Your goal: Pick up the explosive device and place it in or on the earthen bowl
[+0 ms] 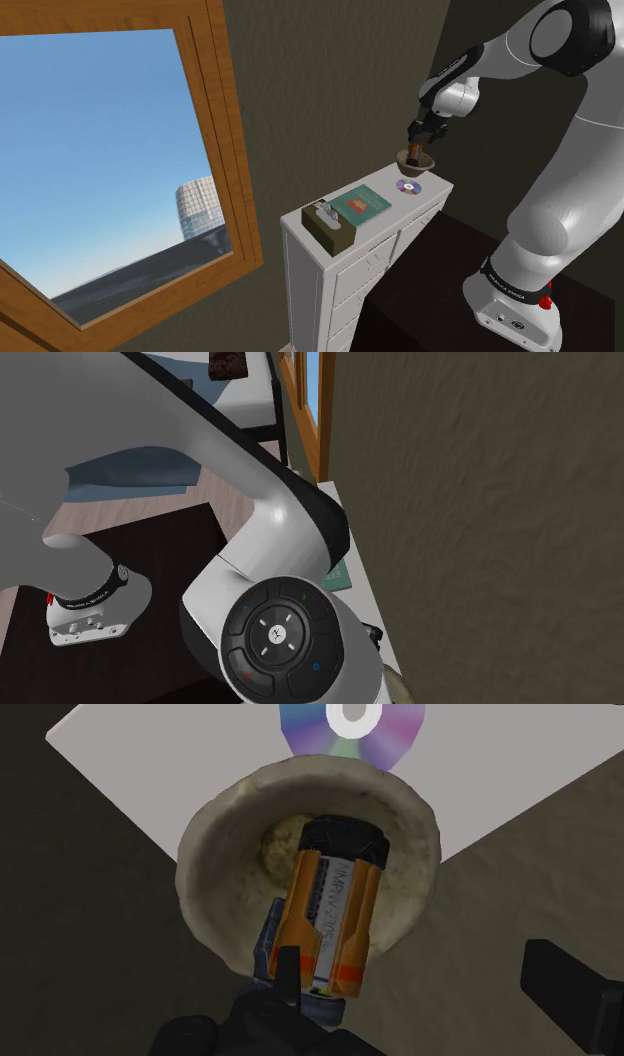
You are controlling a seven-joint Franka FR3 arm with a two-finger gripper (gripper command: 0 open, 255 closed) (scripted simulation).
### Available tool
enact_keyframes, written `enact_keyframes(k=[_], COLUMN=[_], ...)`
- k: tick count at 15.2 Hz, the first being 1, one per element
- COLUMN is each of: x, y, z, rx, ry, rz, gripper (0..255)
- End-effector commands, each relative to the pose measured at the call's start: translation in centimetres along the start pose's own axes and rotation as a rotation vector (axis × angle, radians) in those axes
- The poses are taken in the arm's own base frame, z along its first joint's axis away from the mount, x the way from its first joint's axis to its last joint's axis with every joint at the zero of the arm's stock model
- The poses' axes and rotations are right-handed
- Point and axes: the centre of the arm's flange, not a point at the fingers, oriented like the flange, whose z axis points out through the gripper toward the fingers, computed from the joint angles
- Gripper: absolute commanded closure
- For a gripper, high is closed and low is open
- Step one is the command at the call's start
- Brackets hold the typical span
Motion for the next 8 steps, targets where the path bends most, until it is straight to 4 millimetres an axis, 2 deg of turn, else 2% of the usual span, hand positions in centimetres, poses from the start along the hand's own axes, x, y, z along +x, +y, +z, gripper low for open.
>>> enact_keyframes(k=[1,3,8], x=[0.0,0.0,0.0], y=[0.1,0.1,0.1], z=[-2.0,-4.4,-4.4], rx=[-0.001,-0.001,-0.001], ry=[0.000,0.000,0.000], rz=[0.000,0.000,0.000], gripper=[0,0,0])
